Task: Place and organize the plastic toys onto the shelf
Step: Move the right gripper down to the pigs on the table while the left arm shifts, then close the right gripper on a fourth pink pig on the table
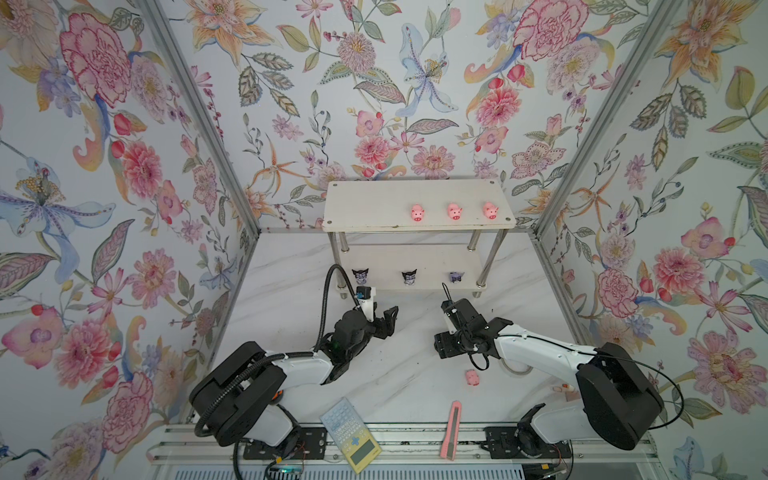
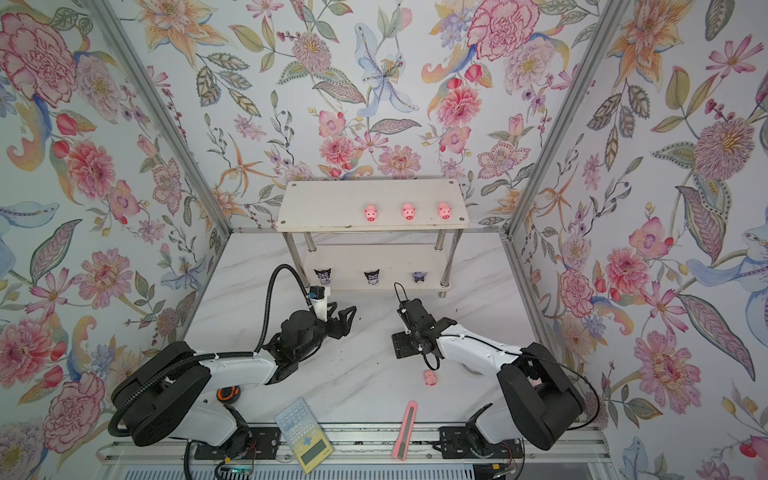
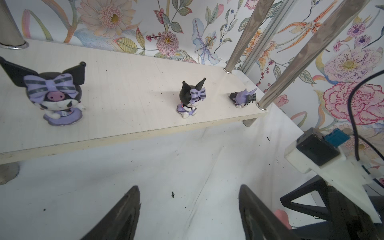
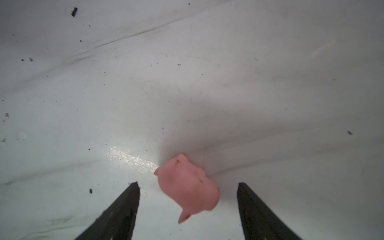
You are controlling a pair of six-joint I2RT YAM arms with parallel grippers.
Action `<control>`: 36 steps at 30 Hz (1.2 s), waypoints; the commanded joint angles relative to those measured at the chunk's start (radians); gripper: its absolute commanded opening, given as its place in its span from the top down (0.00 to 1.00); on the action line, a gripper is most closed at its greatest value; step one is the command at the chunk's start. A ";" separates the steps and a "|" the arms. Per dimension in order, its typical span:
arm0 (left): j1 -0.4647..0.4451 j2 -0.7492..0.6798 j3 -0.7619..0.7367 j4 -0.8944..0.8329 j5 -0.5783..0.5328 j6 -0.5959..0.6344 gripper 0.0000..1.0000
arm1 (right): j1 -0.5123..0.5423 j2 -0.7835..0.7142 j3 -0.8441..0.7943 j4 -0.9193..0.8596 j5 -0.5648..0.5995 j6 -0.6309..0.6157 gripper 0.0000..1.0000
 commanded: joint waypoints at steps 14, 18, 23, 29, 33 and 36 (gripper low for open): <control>-0.006 -0.050 0.026 -0.047 -0.032 0.066 0.23 | 0.091 0.070 -0.041 0.090 -0.112 0.046 0.39; 0.002 -0.100 -0.005 -0.033 -0.043 0.072 0.22 | 0.141 0.079 -0.034 0.063 -0.097 0.097 0.38; 0.029 -0.163 -0.035 -0.032 -0.050 0.080 0.21 | 0.140 0.087 -0.028 0.063 -0.033 0.159 0.46; 0.043 -0.223 -0.060 -0.036 -0.043 0.078 0.21 | 0.131 0.135 0.016 0.090 -0.010 0.180 0.64; 0.046 -0.259 -0.074 -0.041 -0.056 0.077 0.20 | 0.144 0.143 0.031 0.146 -0.064 0.203 0.78; 0.050 -0.273 -0.077 -0.045 -0.064 0.077 0.20 | 0.157 0.135 0.024 0.244 -0.170 0.229 0.82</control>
